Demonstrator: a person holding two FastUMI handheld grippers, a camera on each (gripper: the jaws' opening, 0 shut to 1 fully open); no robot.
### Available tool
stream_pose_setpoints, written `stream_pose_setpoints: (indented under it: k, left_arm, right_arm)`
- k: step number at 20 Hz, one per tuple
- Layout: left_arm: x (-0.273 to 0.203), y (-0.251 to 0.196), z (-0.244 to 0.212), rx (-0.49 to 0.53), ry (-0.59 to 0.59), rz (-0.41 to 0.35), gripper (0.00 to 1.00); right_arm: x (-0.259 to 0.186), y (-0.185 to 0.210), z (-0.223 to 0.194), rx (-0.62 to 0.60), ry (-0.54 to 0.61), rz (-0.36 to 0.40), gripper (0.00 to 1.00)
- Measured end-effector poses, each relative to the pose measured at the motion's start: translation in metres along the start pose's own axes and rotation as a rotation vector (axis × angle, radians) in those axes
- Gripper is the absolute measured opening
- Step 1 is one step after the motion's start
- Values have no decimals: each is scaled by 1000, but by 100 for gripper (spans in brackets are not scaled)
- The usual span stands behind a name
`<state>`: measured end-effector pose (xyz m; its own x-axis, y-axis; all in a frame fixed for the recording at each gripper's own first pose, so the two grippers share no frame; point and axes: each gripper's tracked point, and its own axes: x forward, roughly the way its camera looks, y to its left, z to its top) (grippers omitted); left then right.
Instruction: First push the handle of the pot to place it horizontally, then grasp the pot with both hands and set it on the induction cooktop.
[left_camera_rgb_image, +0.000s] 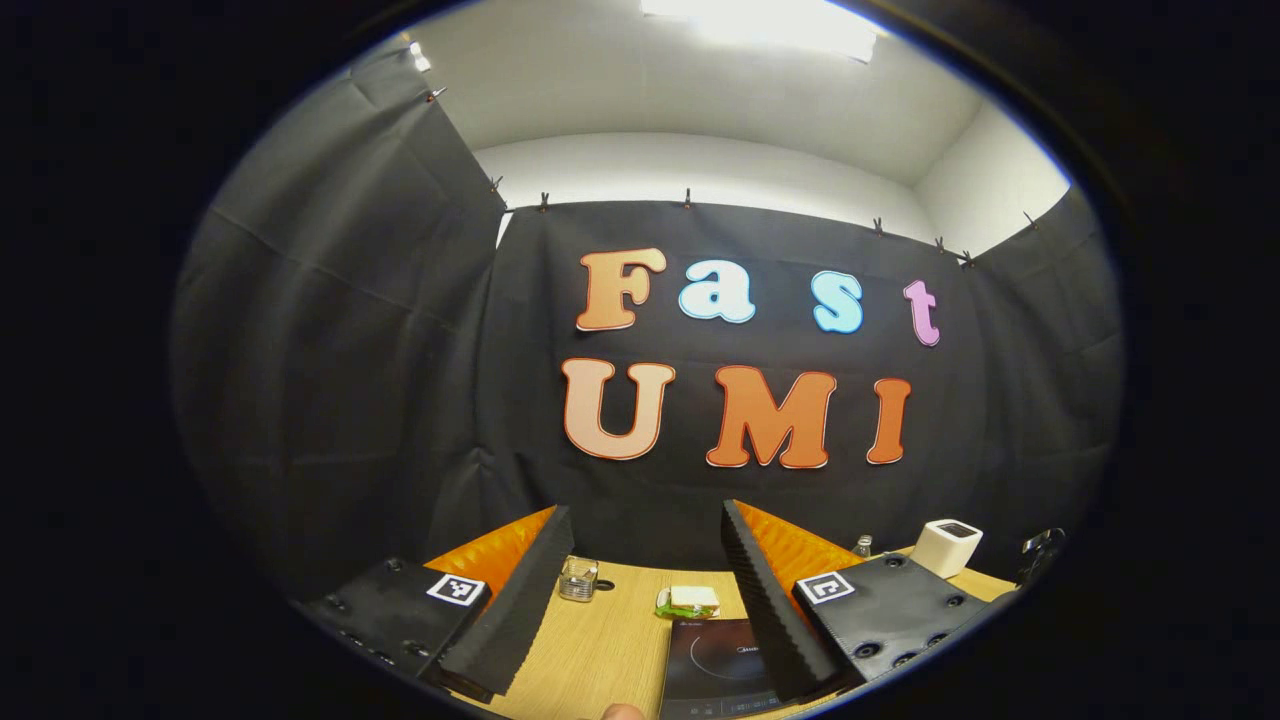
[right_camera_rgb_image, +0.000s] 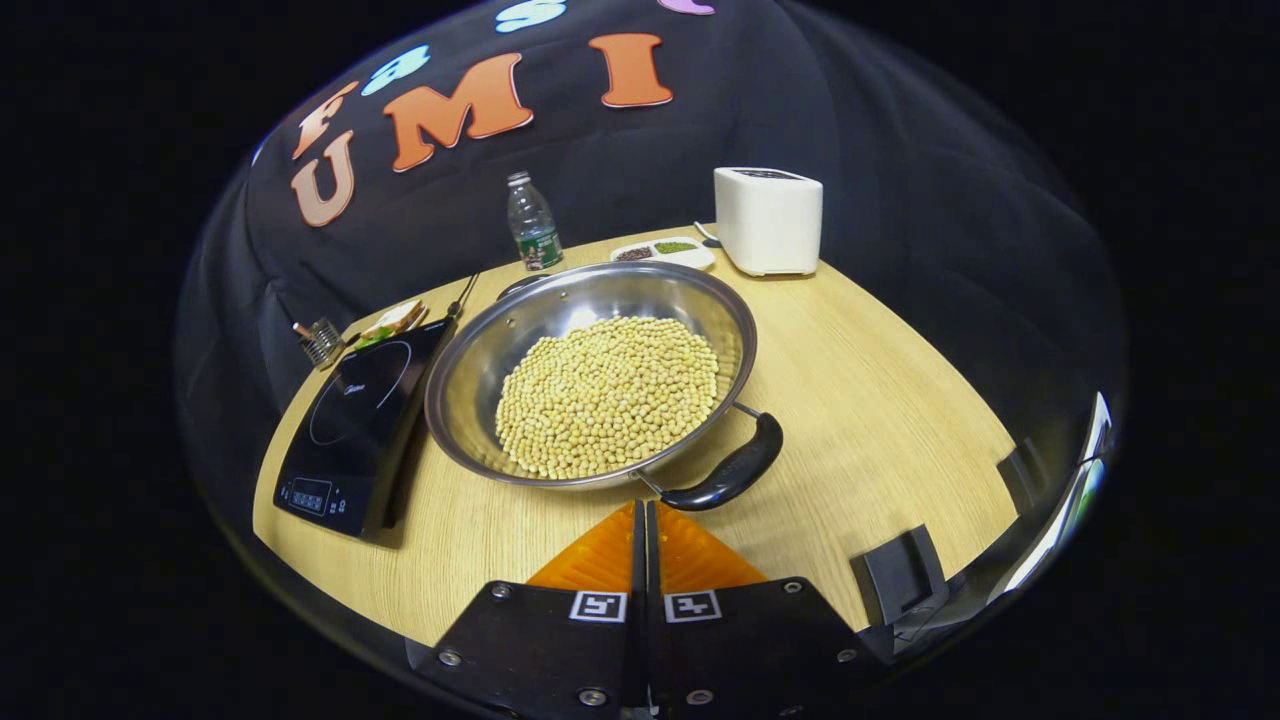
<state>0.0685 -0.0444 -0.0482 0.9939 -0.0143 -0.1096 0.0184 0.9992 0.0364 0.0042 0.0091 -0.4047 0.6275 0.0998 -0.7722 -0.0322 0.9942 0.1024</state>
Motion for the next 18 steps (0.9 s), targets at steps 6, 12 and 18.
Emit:
stream_pose_setpoints:
  k: [6,12,18]
  left_arm:
    - [13,-6,-10,-7,23,-9,98]
    - [24,-11,-15,4,32,-8,98]
    - [33,-20,-21,0,43,-17,98]
  right_arm:
    - [10,-16,7,26,10,-34,0]
    - [22,-38,9,99,20,-55,0]
    - [37,-52,23,108,12,-87,0]
